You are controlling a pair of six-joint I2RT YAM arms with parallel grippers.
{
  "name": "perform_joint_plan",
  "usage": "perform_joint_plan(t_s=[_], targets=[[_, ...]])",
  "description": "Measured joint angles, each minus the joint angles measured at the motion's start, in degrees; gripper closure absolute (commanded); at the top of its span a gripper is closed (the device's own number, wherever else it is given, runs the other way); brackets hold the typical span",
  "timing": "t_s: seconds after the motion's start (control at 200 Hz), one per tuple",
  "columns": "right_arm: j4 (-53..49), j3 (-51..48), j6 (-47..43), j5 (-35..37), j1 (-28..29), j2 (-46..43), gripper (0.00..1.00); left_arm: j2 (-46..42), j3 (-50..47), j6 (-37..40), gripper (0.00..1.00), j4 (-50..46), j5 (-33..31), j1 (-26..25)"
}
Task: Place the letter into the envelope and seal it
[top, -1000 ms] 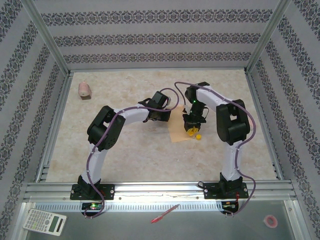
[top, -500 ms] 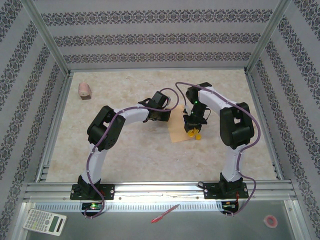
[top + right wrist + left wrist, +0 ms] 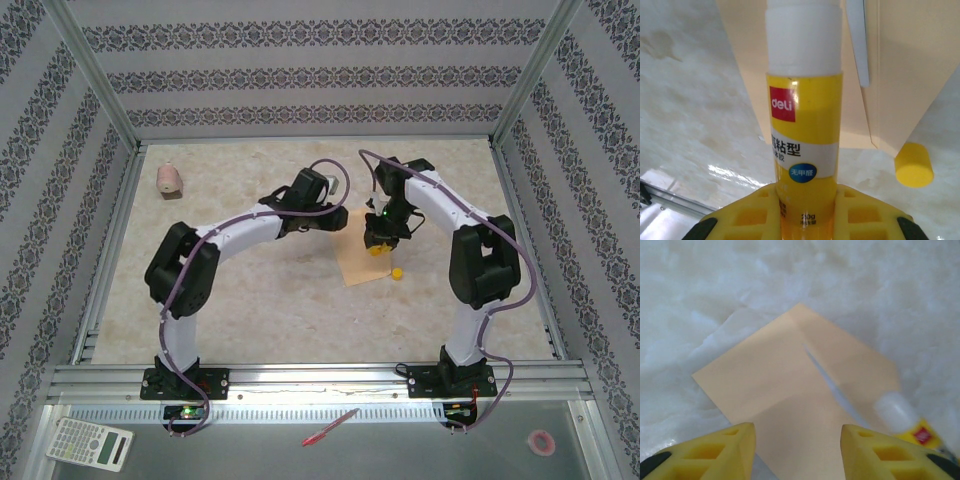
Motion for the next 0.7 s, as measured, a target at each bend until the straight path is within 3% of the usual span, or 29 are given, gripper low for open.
perform_joint_plan(t_s=[0.295, 0.53, 0.7], targets=[[8.4, 0.1, 3.5, -1.3, 0.4, -5.5, 0.95, -13.1, -7.8, -3.1, 0.12, 1.4, 3.8, 2.8], [19.2, -3.3, 4.3, -4.7, 1.5, -10.8, 0.95, -24.8, -19.7, -12.4, 0.07, 11.3, 12.4, 11.3], [27.7, -7.2, 5.1, -9.5, 3.6, -13.9, 0.94, -27.0, -21.9, -17.6, 0.07, 17.4, 18.2, 13.0]])
